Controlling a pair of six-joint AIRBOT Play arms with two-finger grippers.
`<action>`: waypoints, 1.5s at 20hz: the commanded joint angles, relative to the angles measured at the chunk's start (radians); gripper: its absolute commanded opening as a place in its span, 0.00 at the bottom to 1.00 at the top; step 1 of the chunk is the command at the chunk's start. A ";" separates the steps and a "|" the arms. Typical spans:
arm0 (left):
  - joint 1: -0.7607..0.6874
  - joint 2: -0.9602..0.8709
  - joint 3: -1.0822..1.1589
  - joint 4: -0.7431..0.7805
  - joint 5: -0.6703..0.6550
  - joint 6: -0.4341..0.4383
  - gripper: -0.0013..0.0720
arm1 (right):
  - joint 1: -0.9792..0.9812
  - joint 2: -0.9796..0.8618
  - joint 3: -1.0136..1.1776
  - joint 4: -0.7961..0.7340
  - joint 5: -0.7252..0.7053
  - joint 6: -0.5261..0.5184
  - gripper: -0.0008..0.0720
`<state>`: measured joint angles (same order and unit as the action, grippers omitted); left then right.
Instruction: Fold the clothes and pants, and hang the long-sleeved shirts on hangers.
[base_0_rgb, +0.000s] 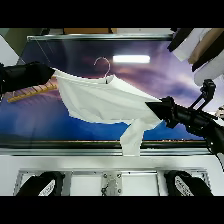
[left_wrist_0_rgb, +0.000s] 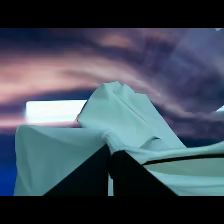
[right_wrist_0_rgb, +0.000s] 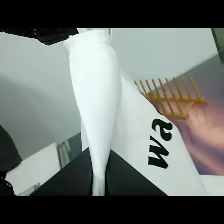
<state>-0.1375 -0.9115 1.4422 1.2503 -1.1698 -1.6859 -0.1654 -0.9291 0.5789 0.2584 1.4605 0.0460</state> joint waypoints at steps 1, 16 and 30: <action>-0.154 -0.040 0.125 0.173 -0.151 -0.044 0.03 | 0.106 -0.063 -0.003 0.163 0.005 -0.104 0.02; -0.376 -0.108 0.179 0.219 -0.209 -0.102 0.04 | 0.288 -0.114 -0.002 0.269 -0.043 -0.149 0.02; -0.314 -0.108 0.441 0.217 -0.218 -0.102 0.74 | 0.279 -0.114 0.008 0.310 -0.042 -0.125 0.02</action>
<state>-0.4847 -1.0195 1.8347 1.4662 -1.3876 -1.7885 0.1196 -1.0435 0.5789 0.5327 1.4193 -0.0837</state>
